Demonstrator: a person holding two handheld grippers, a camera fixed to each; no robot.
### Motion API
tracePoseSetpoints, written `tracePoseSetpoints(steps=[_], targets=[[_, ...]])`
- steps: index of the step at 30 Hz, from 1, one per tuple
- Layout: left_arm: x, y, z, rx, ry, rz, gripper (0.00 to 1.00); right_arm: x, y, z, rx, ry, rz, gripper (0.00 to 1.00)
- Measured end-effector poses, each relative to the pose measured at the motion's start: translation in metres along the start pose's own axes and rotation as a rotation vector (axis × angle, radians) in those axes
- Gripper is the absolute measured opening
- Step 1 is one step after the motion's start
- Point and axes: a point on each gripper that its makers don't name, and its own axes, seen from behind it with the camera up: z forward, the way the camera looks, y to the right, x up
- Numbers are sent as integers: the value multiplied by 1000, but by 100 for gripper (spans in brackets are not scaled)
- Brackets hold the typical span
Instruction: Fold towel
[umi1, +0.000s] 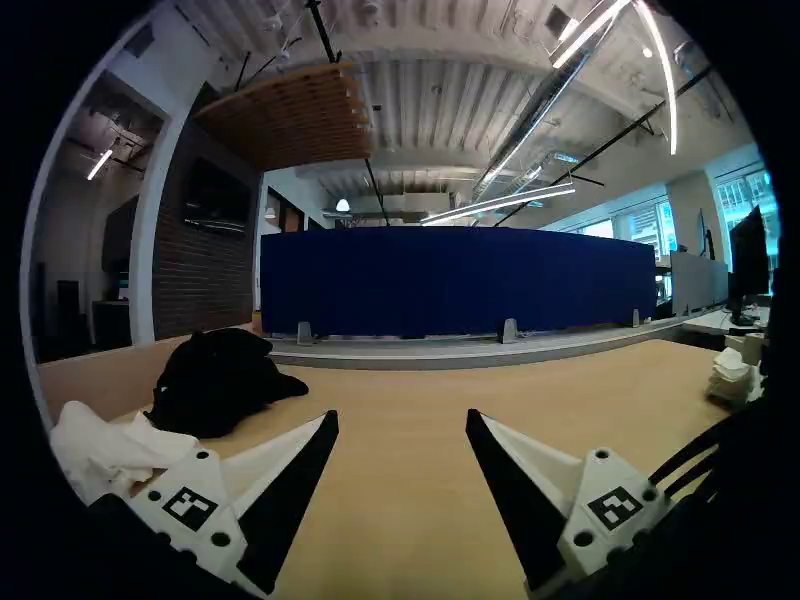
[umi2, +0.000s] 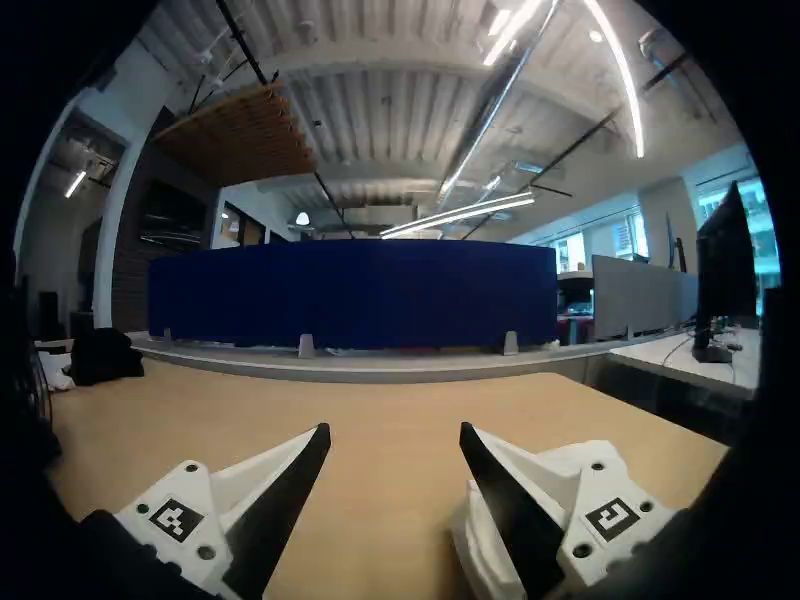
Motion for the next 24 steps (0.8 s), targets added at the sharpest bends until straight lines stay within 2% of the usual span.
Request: tracePoseSetpoints(steps=[24], targets=[[0, -1, -2, -1, 0, -1, 95, 1, 0, -1, 0, 0, 0, 100]])
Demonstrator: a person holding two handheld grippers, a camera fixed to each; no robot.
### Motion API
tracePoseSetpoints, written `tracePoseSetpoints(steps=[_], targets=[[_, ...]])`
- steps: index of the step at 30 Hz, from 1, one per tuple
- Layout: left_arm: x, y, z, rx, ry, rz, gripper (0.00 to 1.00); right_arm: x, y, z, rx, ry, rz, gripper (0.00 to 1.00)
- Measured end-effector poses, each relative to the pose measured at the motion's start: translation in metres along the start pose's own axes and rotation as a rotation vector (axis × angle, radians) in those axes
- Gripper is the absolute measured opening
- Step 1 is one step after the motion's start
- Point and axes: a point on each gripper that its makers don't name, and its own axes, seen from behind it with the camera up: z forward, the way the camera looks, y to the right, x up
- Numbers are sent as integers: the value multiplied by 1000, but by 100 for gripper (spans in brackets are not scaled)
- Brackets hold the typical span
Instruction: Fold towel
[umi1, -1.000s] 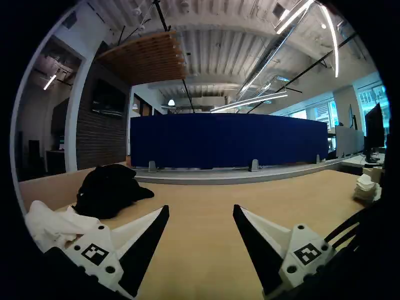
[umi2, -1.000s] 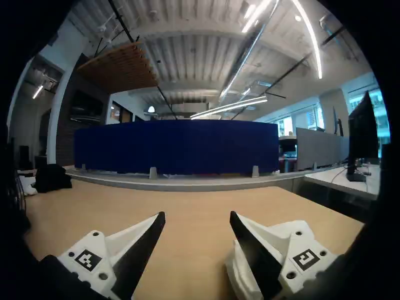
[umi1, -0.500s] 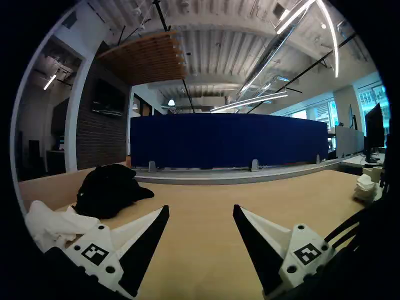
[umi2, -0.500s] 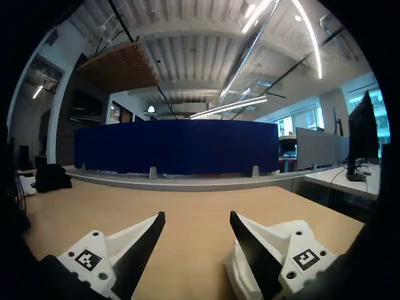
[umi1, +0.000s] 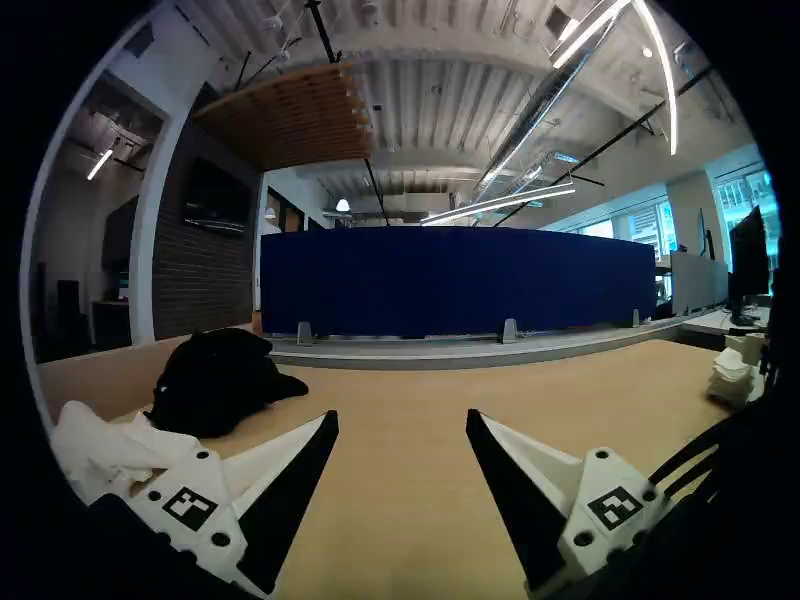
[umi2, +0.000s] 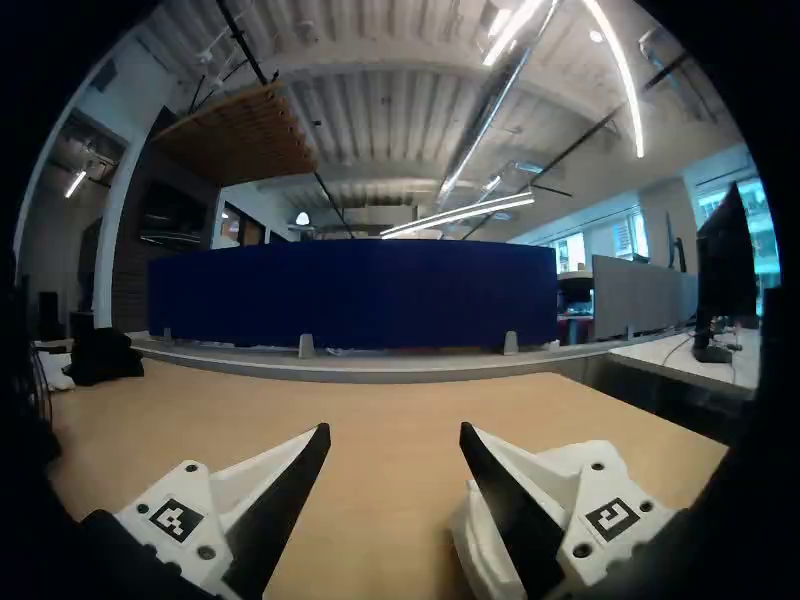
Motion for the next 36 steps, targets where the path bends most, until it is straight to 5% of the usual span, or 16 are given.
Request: tracePoseSetpoints(steps=[36], targets=[[0, 1, -4, 0, -2, -5, 95, -1, 0, 1, 0, 0, 0, 100]])
